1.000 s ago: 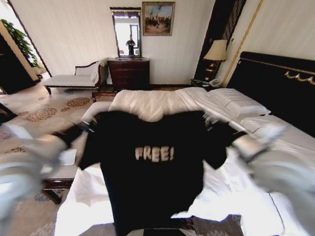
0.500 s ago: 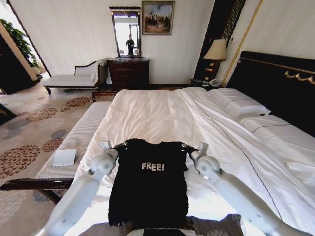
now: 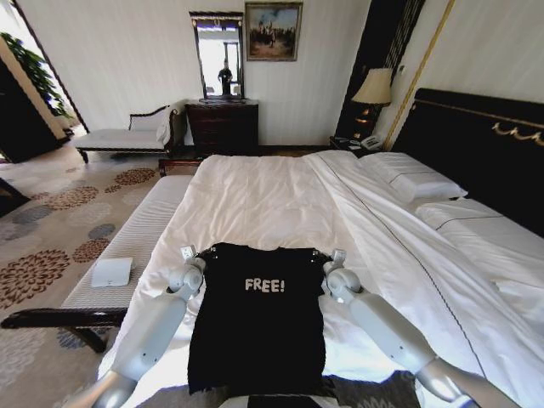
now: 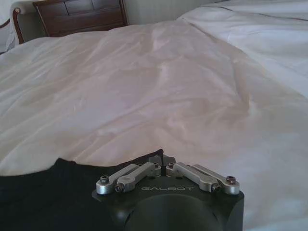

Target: Fold the clothes on the bed.

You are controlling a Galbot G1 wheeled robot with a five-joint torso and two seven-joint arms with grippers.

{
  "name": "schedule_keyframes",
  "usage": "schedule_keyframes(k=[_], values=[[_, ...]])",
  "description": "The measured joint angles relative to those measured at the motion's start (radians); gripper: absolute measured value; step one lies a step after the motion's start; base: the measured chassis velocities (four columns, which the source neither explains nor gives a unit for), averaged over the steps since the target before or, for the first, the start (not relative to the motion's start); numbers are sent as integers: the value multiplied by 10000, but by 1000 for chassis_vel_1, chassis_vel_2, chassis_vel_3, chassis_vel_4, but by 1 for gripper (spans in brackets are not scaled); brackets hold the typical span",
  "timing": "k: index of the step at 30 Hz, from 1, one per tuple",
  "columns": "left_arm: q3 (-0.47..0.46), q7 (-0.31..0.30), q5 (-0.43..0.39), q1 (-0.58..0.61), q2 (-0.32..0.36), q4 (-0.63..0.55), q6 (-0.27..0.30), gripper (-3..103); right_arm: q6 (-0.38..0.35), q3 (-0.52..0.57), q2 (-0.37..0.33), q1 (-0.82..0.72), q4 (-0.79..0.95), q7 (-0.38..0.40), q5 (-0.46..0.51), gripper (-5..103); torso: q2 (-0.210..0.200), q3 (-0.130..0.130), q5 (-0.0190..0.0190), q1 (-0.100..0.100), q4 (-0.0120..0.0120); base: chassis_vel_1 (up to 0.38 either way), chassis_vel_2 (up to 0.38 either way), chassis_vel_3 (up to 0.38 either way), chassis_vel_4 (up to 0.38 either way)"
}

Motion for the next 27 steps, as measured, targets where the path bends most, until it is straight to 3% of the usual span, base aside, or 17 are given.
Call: schedule_keyframes(k=[15,18,20,23,25,27], values=[[21,-31,344,59,-289,191,39,0,40,202,520,-38,-341,324,-222,0,1,0,-1,0,0,0,0,0,0],[-93,-257,375,226,-331,103,179,0,171,376,676,-129,-374,385,-221,0,1,0,-1,0,0,0,0,0,0],[-179,-387,326,312,-325,-1,309,6,235,476,712,-186,-316,386,-211,-2,2,0,0,0,0,0,0,0,0],[-805,-850,137,747,-261,-505,705,22,527,1124,713,-670,361,207,-186,14,1,0,-1,0,-1,0,0,0,0],[-1132,-979,98,984,-213,-804,756,22,587,1374,662,-887,721,204,-147,14,2,0,-2,0,0,0,0,0,0],[-1768,-1213,36,1470,-101,-1506,775,32,623,1904,580,-1390,1654,410,294,25,2,0,-2,0,0,0,0,0,0]])
